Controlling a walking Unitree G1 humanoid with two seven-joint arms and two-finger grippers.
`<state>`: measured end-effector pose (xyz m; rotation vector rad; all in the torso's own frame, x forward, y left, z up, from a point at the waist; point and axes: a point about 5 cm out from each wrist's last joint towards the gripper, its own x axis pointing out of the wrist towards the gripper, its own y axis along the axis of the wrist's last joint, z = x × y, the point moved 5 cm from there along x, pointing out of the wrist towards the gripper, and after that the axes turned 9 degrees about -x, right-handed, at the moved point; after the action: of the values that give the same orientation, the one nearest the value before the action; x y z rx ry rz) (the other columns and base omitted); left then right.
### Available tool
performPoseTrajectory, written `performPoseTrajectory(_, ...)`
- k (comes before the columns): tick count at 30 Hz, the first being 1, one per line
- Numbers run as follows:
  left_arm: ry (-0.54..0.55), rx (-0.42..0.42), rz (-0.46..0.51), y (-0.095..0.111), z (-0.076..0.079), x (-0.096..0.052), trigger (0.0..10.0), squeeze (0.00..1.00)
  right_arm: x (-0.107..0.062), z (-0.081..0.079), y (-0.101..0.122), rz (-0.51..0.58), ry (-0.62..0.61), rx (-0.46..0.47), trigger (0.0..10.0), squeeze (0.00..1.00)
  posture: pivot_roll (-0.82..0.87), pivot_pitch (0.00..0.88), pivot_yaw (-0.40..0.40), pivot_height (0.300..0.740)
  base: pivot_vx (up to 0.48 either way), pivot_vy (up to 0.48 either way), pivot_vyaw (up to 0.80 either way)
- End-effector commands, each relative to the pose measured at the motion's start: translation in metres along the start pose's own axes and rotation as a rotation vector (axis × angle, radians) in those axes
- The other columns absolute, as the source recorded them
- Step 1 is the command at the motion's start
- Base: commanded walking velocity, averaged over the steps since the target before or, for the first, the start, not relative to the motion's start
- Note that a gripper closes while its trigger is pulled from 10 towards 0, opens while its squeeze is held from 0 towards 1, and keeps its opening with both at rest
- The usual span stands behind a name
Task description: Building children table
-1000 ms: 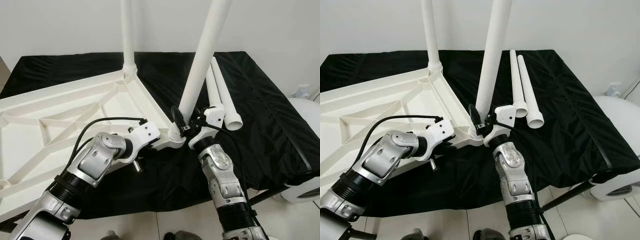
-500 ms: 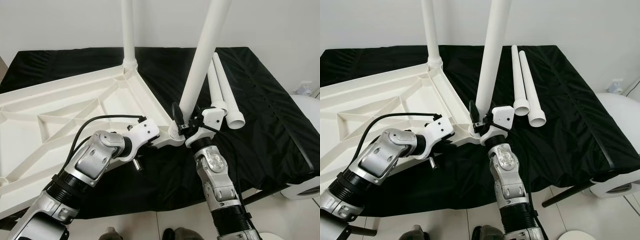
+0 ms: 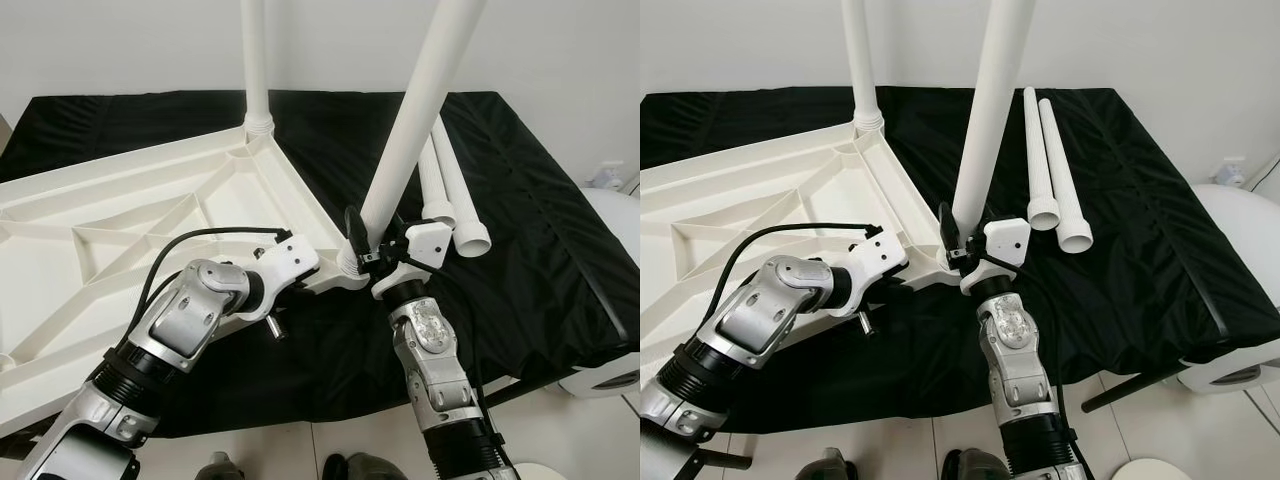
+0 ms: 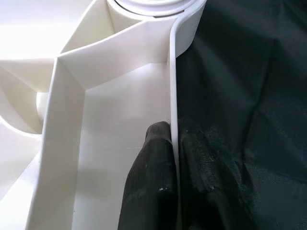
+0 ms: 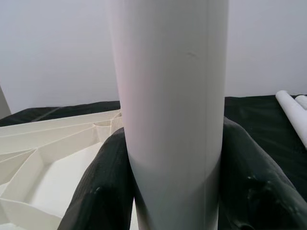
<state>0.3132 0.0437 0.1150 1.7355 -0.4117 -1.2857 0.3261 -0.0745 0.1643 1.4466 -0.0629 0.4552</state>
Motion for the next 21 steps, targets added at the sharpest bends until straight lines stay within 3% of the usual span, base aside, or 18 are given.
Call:
performPoseTrajectory(1,0.071,0.034,0.075,0.025,-0.012,-0.006,10.0,0.0,-0.023,-0.027,-0.051,-0.228,0.027,0.078,10.0,0.0,0.04,0.077,-0.052,0.74,0.0,0.0,0.0)
performPoseTrajectory(11,0.075,0.042,0.073,0.025,-0.014,-0.008,10.0,0.0,-0.017,-0.011,-0.059,-0.292,-0.135,0.068,10.0,0.0,0.04,0.069,-0.047,0.74,0.0,0.0,0.0)
performPoseTrajectory(21,0.072,0.046,0.077,0.027,-0.014,-0.007,10.0,0.0,-0.006,-0.022,-0.062,-0.314,-0.156,0.103,10.0,0.0,0.05,0.072,-0.051,0.74,0.0,0.0,0.0)
